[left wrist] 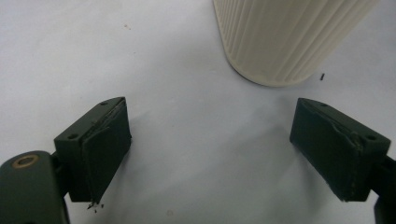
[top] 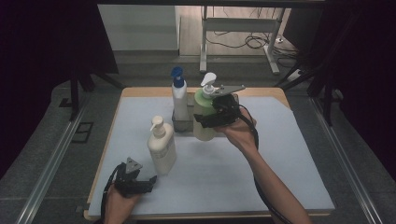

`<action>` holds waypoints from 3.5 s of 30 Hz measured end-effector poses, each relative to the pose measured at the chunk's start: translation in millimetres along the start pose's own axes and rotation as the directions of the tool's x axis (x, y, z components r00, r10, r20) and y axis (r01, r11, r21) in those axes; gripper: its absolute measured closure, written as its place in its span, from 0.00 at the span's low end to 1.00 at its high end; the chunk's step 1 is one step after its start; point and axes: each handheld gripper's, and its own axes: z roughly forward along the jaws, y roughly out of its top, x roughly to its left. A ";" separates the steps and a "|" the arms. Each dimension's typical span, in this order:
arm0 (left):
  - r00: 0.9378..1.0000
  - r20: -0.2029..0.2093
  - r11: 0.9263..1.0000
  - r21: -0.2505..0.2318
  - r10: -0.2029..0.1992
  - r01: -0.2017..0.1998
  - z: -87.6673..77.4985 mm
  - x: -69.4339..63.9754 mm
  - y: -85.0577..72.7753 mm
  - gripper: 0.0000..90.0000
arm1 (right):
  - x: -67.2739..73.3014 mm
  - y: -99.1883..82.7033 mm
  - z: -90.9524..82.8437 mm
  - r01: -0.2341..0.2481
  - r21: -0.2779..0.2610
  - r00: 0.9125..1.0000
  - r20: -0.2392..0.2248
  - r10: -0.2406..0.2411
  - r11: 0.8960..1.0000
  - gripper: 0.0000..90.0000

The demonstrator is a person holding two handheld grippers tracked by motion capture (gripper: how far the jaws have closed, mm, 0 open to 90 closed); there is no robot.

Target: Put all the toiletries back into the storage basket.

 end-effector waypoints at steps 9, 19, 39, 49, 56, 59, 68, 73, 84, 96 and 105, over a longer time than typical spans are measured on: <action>1.000 0.000 1.000 0.002 0.003 -0.003 -0.1 0.2 0.0 0.14 | -6.8 14.7 11.5 -0.004 -0.003 1.000 0.022 0.004 1.000 0.14; 1.000 0.000 1.000 0.002 0.003 -0.003 -0.2 0.2 0.0 0.14 | -15.2 23.9 24.5 -0.029 -0.005 0.998 0.047 0.029 1.000 0.14; 1.000 0.000 1.000 -0.001 0.001 -0.001 0.0 0.1 -0.1 0.14 | -35.2 36.0 51.0 -0.069 -0.010 0.992 0.103 0.069 0.998 0.14; 1.000 0.001 1.000 0.002 0.004 -0.004 -0.3 0.3 -0.1 0.14 | -40.6 35.7 65.2 -0.058 -0.007 0.991 0.123 0.058 0.998 0.14; 1.000 0.001 1.000 0.002 0.004 -0.004 -0.3 0.3 -0.1 0.14 | -43.5 29.6 75.3 -0.057 -0.004 0.991 0.121 0.057 0.998 0.14; 1.000 0.001 1.000 0.002 0.004 -0.004 -0.2 0.3 -0.1 0.14 | -43.1 26.8 78.7 -0.054 0.002 0.991 0.121 0.053 0.999 0.14; 1.000 0.001 1.000 0.002 0.004 -0.004 -0.3 0.3 -0.1 0.14 | -43.0 17.5 88.8 -0.054 0.015 0.992 0.118 0.052 0.998 0.14; 1.000 0.001 1.000 0.002 0.003 -0.003 -0.2 0.3 -0.1 0.14 | -44.6 8.5 94.7 -0.053 0.029 0.992 0.112 0.049 0.998 0.14; 1.000 0.000 1.000 0.002 0.004 -0.004 -0.3 0.2 -0.1 0.14 | -46.2 -7.1 103.0 -0.068 0.050 0.992 0.110 0.062 0.996 0.14; 1.000 0.000 1.000 0.002 0.004 -0.004 -0.3 0.2 -0.1 0.14 | -49.6 -20.9 110.6 -0.066 0.061 0.993 0.099 0.059 0.996 0.13; 1.000 0.000 1.000 0.002 0.004 -0.004 -0.3 0.1 -0.1 0.14 | -47.8 -20.2 111.4 -0.062 0.074 0.993 0.109 0.053 0.995 0.03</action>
